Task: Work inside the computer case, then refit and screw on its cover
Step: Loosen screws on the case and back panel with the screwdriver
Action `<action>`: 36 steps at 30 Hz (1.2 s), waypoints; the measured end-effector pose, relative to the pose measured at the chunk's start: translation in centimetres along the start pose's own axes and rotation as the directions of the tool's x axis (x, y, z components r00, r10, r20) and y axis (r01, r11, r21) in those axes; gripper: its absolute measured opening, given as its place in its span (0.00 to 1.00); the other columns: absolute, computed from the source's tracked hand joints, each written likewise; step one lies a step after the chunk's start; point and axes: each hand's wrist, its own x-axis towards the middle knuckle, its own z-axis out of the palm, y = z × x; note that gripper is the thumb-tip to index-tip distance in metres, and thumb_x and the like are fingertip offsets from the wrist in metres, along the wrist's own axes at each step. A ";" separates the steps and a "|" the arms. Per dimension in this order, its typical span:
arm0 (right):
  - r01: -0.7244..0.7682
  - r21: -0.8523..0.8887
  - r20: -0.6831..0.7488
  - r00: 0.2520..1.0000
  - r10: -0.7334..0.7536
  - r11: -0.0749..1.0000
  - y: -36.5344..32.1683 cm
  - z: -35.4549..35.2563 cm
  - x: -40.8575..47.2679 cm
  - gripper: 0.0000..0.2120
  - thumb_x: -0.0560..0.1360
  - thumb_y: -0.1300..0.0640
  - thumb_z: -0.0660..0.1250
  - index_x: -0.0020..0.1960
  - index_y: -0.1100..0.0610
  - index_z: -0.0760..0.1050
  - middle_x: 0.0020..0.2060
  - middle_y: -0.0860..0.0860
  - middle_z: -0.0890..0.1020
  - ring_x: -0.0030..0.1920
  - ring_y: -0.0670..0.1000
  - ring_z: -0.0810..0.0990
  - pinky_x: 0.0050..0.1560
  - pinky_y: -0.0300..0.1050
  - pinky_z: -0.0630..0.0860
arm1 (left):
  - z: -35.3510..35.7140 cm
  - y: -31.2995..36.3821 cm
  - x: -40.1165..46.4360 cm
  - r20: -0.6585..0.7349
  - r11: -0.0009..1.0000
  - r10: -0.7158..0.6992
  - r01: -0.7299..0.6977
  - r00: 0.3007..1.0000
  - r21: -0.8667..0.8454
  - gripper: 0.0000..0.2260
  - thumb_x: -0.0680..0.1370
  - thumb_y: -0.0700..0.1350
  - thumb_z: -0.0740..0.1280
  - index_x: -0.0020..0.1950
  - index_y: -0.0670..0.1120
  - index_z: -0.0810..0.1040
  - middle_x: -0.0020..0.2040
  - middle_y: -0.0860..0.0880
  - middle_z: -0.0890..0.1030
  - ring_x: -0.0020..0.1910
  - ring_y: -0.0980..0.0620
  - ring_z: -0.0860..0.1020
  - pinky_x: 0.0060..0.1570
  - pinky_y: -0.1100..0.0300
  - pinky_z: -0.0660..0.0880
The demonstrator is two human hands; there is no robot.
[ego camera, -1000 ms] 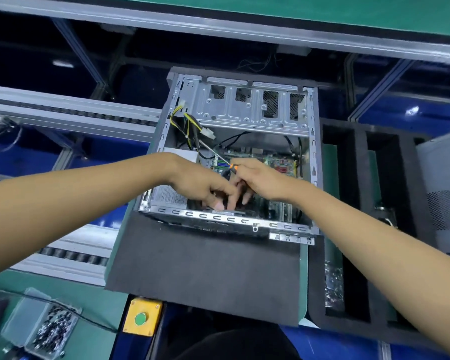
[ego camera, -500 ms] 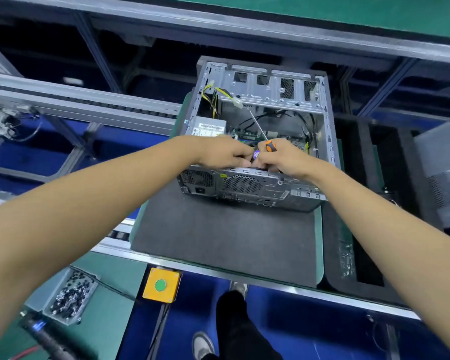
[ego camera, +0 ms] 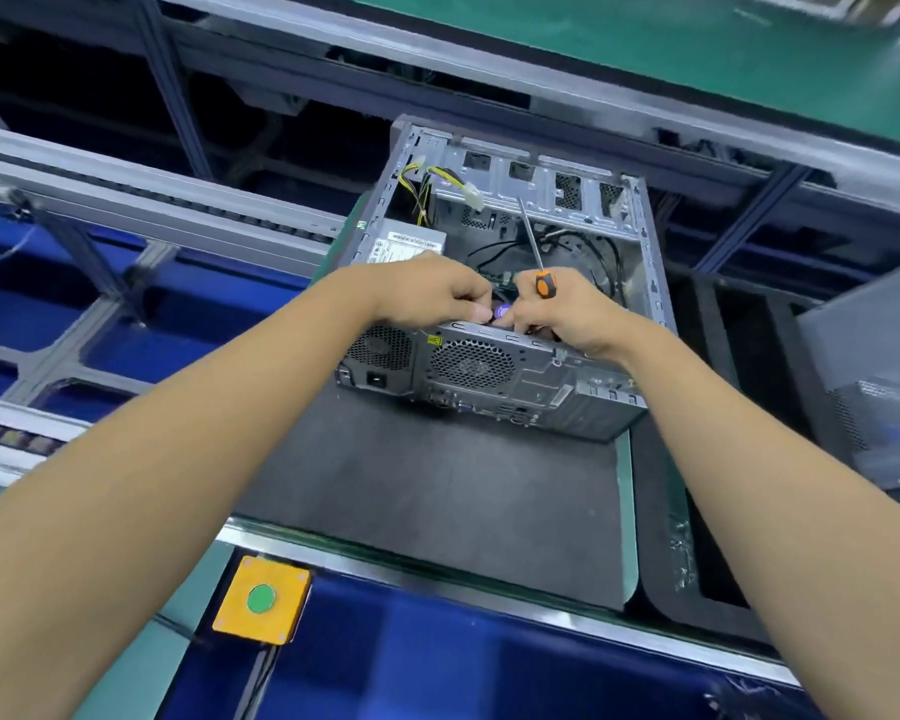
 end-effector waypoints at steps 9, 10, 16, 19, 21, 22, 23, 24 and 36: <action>0.041 0.071 0.001 0.999 -0.041 0.997 0.2 0.2 0.2 0.21 0.76 0.69 0.66 0.33 0.52 0.61 0.30 0.55 0.78 0.55 0.50 0.86 0.27 0.33 0.67 | -0.4 0.0 -0.5 0.057 0.995 -0.017 0.022 0.998 -0.093 0.12 0.84 0.50 0.64 0.41 0.51 0.72 0.28 0.60 0.70 0.29 0.58 0.67 0.33 0.62 0.67; 0.040 0.064 -0.006 0.999 -0.040 0.997 0.2 0.2 0.1 0.21 0.77 0.70 0.66 0.34 0.52 0.61 0.30 0.55 0.79 0.55 0.49 0.86 0.27 0.33 0.67 | -0.5 0.0 -0.5 0.060 0.995 -0.014 0.019 0.998 -0.094 0.12 0.84 0.50 0.64 0.41 0.51 0.72 0.29 0.59 0.70 0.29 0.58 0.67 0.32 0.64 0.67; 0.053 0.007 -0.026 0.998 -0.053 0.999 -0.4 0.4 -0.6 0.21 0.77 0.74 0.64 0.33 0.56 0.61 0.37 0.64 0.77 0.45 0.41 0.86 0.26 0.29 0.65 | -0.2 0.4 -0.7 0.027 0.993 -0.014 0.017 1.000 -0.120 0.13 0.84 0.49 0.64 0.40 0.49 0.72 0.29 0.58 0.69 0.28 0.59 0.66 0.30 0.69 0.66; 0.047 -0.034 -0.009 0.999 -0.047 0.998 -0.4 0.5 -0.7 0.22 0.77 0.74 0.65 0.34 0.55 0.60 0.31 0.57 0.69 0.50 0.43 0.86 0.28 0.31 0.64 | -0.2 0.7 -0.7 0.035 0.997 -0.017 0.019 0.999 -0.068 0.13 0.84 0.51 0.64 0.41 0.49 0.73 0.31 0.55 0.70 0.28 0.58 0.66 0.32 0.63 0.67; 0.048 -0.057 -0.015 0.999 -0.049 0.997 -0.4 0.6 -0.7 0.22 0.78 0.73 0.64 0.34 0.55 0.61 0.30 0.55 0.67 0.50 0.42 0.86 0.28 0.32 0.64 | -0.4 0.9 -0.7 0.065 0.998 -0.020 0.024 0.998 -0.059 0.13 0.84 0.51 0.64 0.41 0.47 0.72 0.34 0.51 0.70 0.30 0.56 0.66 0.35 0.60 0.66; 0.046 -0.058 -0.019 0.999 -0.047 0.997 -0.4 0.6 -0.6 0.22 0.78 0.73 0.64 0.34 0.55 0.61 0.29 0.55 0.69 0.49 0.42 0.86 0.29 0.32 0.65 | -0.5 1.1 -0.7 0.078 0.998 -0.023 0.028 0.997 -0.064 0.14 0.84 0.50 0.64 0.41 0.46 0.72 0.35 0.50 0.70 0.31 0.55 0.66 0.36 0.59 0.66; 0.045 -0.053 -0.020 0.999 -0.046 0.998 -0.4 0.6 -0.5 0.22 0.78 0.72 0.64 0.33 0.55 0.61 0.29 0.55 0.70 0.48 0.42 0.86 0.29 0.32 0.65 | -0.7 1.2 -0.8 0.088 0.997 -0.026 0.032 0.996 -0.069 0.14 0.84 0.50 0.64 0.41 0.46 0.71 0.35 0.50 0.69 0.32 0.55 0.65 0.37 0.58 0.65; 0.043 -0.047 -0.022 0.999 -0.044 0.998 -0.5 0.6 -0.4 0.22 0.78 0.72 0.65 0.33 0.54 0.61 0.29 0.55 0.71 0.46 0.42 0.85 0.29 0.33 0.65 | -0.7 1.3 -0.8 0.099 0.997 -0.029 0.036 0.995 -0.074 0.14 0.84 0.49 0.64 0.41 0.47 0.71 0.36 0.49 0.69 0.33 0.54 0.65 0.37 0.58 0.65; 0.073 -0.170 0.002 0.997 -0.073 0.983 -1.4 1.3 -1.4 0.18 0.63 0.54 0.72 0.28 0.51 0.61 0.26 0.54 0.70 0.32 0.52 0.71 0.37 0.44 0.66 | -0.6 2.5 -2.1 0.020 0.996 -0.069 0.068 0.997 0.050 0.11 0.84 0.50 0.63 0.43 0.49 0.71 0.36 0.48 0.73 0.36 0.50 0.70 0.42 0.57 0.65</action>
